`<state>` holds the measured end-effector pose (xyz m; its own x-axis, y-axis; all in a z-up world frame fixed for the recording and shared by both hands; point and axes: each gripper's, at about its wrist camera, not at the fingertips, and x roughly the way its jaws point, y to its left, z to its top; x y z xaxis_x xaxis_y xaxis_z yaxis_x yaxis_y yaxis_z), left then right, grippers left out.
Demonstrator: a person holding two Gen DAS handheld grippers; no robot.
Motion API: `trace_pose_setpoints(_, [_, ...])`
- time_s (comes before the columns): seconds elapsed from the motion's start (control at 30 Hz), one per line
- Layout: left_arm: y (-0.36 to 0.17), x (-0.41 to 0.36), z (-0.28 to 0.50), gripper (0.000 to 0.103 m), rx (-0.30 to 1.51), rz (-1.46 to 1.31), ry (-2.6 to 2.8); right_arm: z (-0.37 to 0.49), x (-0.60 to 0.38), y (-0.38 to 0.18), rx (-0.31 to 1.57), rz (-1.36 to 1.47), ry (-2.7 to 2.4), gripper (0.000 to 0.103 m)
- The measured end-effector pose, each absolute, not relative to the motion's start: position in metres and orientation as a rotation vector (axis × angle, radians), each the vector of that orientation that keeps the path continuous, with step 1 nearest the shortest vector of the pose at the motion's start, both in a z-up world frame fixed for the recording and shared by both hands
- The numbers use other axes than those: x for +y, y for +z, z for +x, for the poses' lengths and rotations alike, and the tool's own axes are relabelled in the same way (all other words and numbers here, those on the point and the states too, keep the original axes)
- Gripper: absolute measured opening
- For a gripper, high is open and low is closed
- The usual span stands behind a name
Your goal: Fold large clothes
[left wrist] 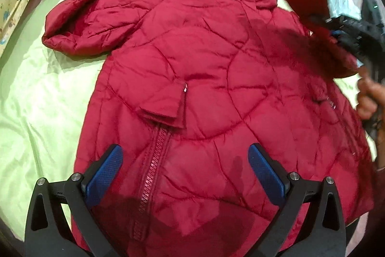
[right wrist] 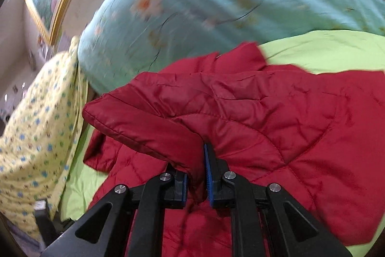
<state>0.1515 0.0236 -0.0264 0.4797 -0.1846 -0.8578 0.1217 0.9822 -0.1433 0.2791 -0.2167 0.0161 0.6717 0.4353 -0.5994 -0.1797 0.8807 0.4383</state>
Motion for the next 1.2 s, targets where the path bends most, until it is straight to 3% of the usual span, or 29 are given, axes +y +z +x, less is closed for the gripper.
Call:
trace_pose_setpoints(0.3, [-0.010,0.059,0.186,0.103,1.051,-0.279,-0.313,0.294,-0.128,-0.016,0.826,0.119,0.426,0.012])
trace_pose_setpoints(0.43, [-0.006,0.075,0.222,0.103,1.064,-0.425,-0.385,0.289,-0.106,-0.027,0.826,0.010,0.448,0.018])
trace_pose_setpoints(0.77, [-0.020,0.059,0.323,0.102,1.107,-0.636,-0.511,0.290,-0.101,-0.029,0.815,0.004,0.442,0.019])
trace_pose_setpoints(0.8, [-0.021,0.057,0.327,0.100,1.107,-0.640,-0.514,0.290,-0.101,-0.030,0.814,0.003,0.441,0.019])
trace_pose_setpoints(0.83, [-0.022,0.055,0.331,0.088,1.112,-0.639,-0.521,0.290,-0.101,-0.030,0.814,0.004,0.442,0.019])
trace_pose_setpoints(0.87, [-0.025,0.051,0.335,0.068,1.122,-0.634,-0.533,0.290,-0.102,-0.030,0.815,0.008,0.443,0.019])
trace_pose_setpoints(0.9, [-0.029,0.046,0.339,0.057,1.139,-0.629,-0.545,0.290,-0.103,-0.030,0.815,0.017,0.445,0.019])
trace_pose_setpoints(0.93, [-0.033,0.044,0.343,0.030,1.154,-0.624,-0.550,0.290,-0.104,-0.030,0.816,0.025,0.447,0.020])
trace_pose_setpoints(0.97, [-0.037,0.039,0.345,0.023,1.168,-0.610,-0.551,0.289,-0.105,-0.030,0.820,0.030,0.447,0.023])
trace_pose_setpoints(1.1, [-0.035,0.041,0.344,0.019,1.142,-0.587,-0.553,0.281,-0.113,-0.027,0.842,0.057,0.469,0.029])
trace_pose_setpoints(1.2, [-0.029,0.045,0.344,0.019,1.115,-0.537,-0.527,0.269,-0.132,-0.019,0.841,0.096,0.475,0.043])
